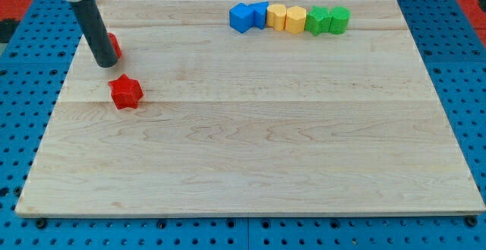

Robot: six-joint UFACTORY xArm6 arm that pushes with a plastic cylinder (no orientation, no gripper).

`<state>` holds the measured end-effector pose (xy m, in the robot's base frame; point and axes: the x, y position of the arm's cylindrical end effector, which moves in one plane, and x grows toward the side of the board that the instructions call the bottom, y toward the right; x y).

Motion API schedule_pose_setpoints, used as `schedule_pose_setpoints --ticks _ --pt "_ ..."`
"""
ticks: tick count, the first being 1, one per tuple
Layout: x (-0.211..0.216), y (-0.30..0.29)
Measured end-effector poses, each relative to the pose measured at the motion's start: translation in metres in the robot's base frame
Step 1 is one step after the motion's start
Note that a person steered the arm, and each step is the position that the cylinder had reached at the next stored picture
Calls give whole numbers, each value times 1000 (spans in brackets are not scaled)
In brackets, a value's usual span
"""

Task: Move the red circle towards the line of blocks

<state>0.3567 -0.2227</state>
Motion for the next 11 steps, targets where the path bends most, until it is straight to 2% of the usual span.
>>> schedule_pose_setpoints --ticks 1,3,4,5,6,7,8,10,11 --pt "-9 0" --pt "15 -46" --pt "15 -46" --pt "-9 -48" --pt "-15 -48" --pt "-25 -40" --pt "-53 -3" --pt "-55 0" --pt "-69 48"
